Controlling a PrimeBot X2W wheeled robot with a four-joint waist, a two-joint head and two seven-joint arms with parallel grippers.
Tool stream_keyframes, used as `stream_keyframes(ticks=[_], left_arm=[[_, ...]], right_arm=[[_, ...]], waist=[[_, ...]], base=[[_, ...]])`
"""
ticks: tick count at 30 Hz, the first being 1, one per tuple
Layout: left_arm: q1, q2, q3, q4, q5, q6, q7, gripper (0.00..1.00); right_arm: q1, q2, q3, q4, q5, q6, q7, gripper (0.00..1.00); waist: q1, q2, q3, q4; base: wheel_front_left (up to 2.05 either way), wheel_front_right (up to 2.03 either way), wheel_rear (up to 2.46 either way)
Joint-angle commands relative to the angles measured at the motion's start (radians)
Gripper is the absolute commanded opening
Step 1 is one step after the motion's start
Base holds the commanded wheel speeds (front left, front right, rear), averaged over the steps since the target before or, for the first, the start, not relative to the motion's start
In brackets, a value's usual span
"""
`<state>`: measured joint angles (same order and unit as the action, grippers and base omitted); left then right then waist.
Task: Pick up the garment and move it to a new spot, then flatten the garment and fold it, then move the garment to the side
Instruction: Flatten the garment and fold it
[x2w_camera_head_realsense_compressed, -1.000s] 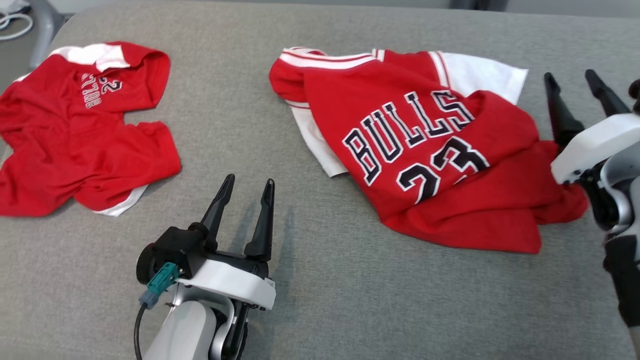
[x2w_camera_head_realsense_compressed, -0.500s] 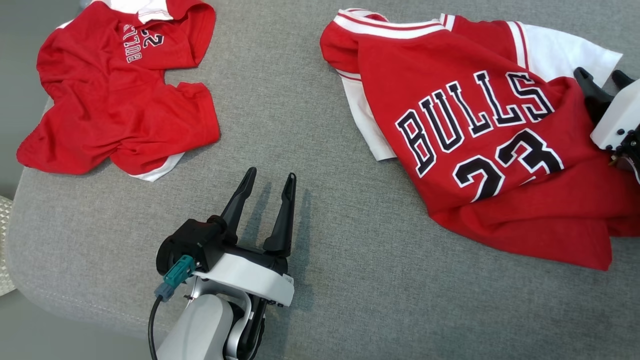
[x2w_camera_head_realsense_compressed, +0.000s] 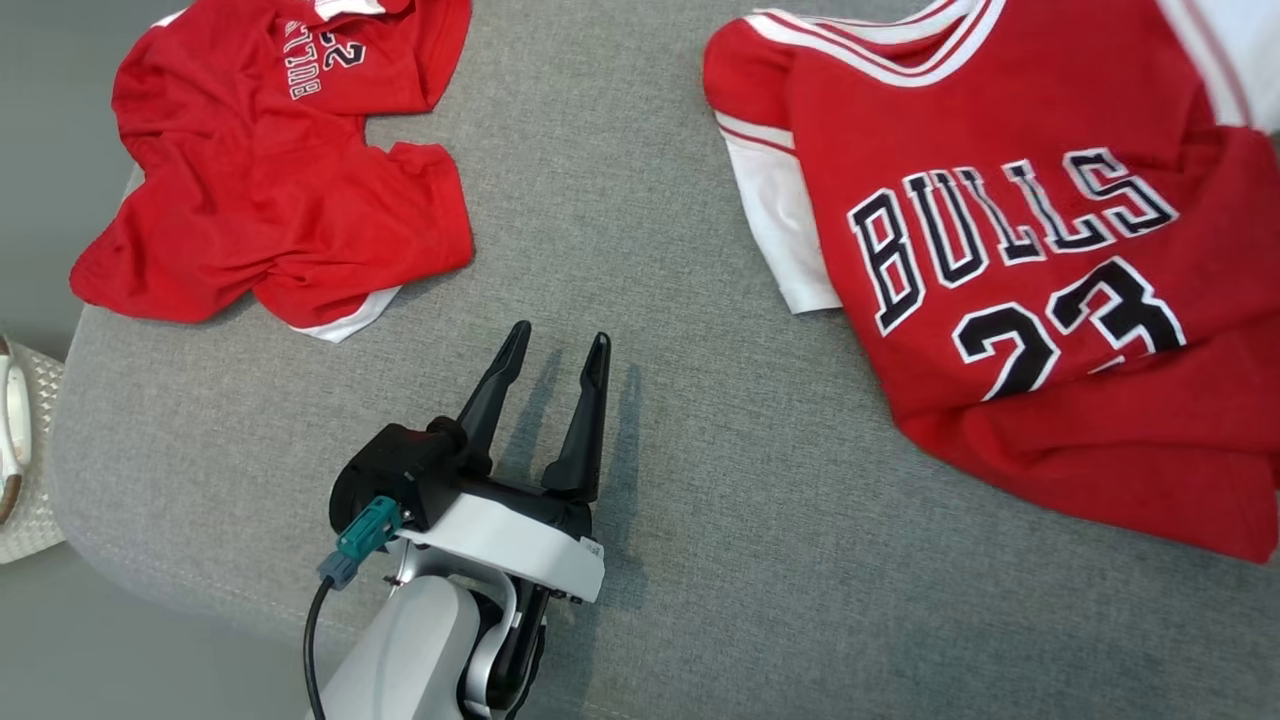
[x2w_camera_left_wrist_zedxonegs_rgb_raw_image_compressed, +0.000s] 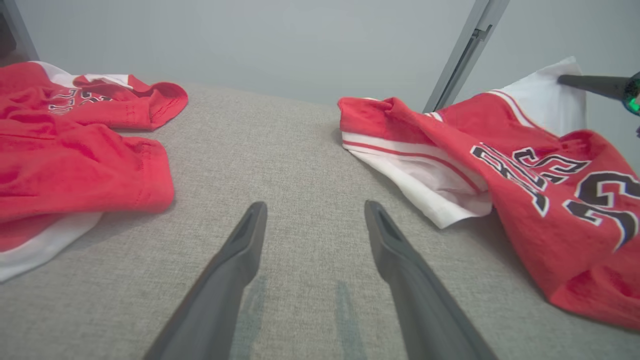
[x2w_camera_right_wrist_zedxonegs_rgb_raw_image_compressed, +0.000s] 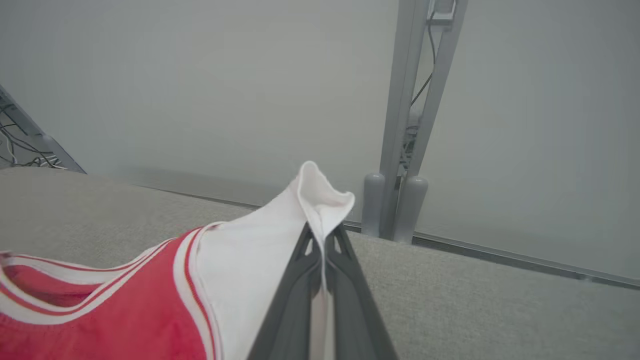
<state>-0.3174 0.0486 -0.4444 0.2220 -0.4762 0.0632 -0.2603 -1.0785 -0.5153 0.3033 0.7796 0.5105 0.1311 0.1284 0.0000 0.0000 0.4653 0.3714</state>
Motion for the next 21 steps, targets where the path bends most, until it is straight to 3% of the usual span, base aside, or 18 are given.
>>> stream_keyframes(ticks=[1,7,11,14,21], left_arm=[[-0.021,0.003,-0.002,-0.006,-0.005,0.006,-0.005,1.00],[-0.032,0.004,-0.023,-0.018,-0.030,0.009,-0.005,1.00],[-0.040,0.003,-0.039,-0.023,-0.045,0.012,-0.005,1.00],[-0.041,0.003,-0.045,-0.024,-0.054,0.018,-0.005,1.00],[-0.045,0.004,-0.054,-0.027,-0.060,0.025,-0.005,1.00]], right_arm=[[-0.033,-0.013,0.002,0.002,-0.019,-0.001,-0.018,0.00],[-0.224,-0.037,0.021,0.036,-0.160,-0.001,-0.141,0.00],[-0.321,-0.014,0.027,0.079,-0.234,-0.001,-0.221,0.00],[-0.341,0.027,0.060,0.130,-0.247,-0.001,-0.215,0.00],[-0.302,0.058,0.140,0.250,-0.231,-0.001,-0.192,0.00]], waist=[[0.0000,0.0000,0.007,0.008],[0.0000,0.0000,0.033,0.039],[0.0000,0.0000,0.044,0.058],[0.0000,0.0000,0.045,0.066],[0.0000,0.0000,0.045,0.068]], base=[[0.00,0.00,0.00],[0.00,0.00,0.00],[0.00,0.00,0.00],[0.00,0.00,0.00],[0.00,0.00,0.00]])
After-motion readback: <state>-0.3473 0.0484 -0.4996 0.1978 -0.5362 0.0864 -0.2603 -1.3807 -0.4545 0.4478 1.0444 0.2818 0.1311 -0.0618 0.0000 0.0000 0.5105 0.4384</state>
